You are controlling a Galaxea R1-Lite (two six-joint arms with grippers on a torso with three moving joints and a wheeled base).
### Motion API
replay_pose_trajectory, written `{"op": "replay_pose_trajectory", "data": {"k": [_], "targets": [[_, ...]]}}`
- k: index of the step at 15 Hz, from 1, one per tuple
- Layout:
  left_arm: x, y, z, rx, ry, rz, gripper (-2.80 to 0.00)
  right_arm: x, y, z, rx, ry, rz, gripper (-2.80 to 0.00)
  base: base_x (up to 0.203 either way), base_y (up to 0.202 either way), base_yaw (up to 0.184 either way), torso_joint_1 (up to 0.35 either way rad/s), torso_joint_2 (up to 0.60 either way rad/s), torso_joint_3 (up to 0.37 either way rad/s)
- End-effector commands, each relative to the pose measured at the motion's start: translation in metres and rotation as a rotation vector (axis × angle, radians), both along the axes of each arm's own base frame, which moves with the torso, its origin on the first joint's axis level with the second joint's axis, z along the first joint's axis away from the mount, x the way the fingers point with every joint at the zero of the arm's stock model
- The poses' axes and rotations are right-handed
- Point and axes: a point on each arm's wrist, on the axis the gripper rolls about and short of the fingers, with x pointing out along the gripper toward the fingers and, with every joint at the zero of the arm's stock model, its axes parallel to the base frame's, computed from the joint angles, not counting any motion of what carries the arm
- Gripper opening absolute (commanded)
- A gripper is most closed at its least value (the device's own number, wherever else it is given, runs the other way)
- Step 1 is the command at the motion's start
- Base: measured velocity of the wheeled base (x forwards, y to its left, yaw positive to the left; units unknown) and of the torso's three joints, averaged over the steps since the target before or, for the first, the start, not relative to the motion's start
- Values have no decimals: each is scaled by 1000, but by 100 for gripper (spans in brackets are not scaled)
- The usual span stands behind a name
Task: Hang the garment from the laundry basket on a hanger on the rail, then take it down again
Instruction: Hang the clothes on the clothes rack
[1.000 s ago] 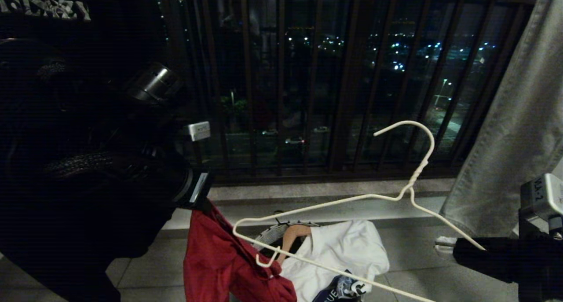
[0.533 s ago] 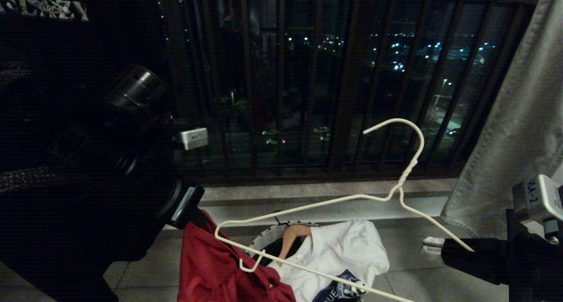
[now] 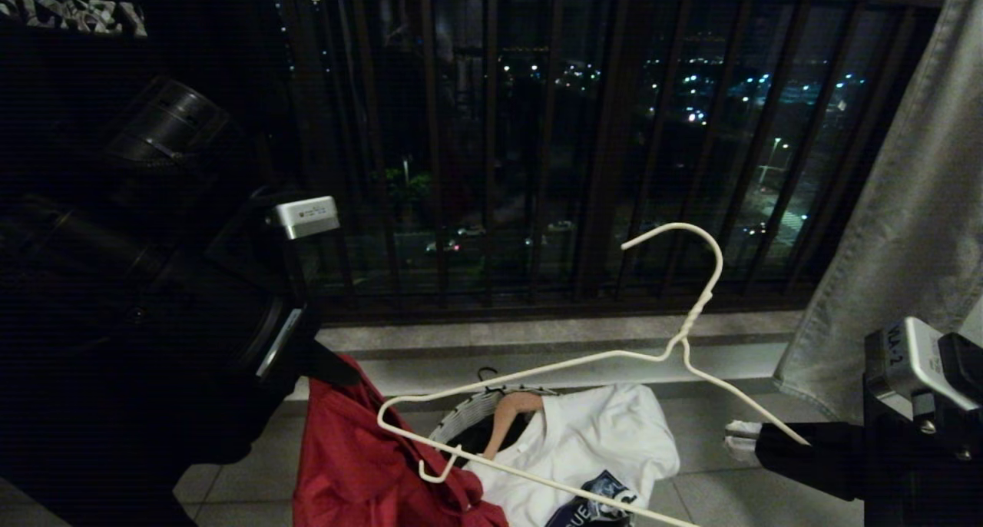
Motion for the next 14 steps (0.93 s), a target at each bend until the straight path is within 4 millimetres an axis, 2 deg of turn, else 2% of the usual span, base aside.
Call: {"op": "replay_pose_trajectory", "data": {"k": [1, 5, 14], "targets": [[-7, 4, 9, -22, -23, 5, -280, 5, 2, -2, 2, -7, 4, -280, 0, 0, 0, 0, 0, 0], [-12, 6, 14, -39, -36, 9, -280, 15, 7, -7, 14, -37, -7, -280, 0, 0, 0, 0, 0, 0], [-15, 0, 13, -37, -25, -11, -280, 19, 8, -11, 31, -81, -9, -280, 0, 0, 0, 0, 0, 0]]}}
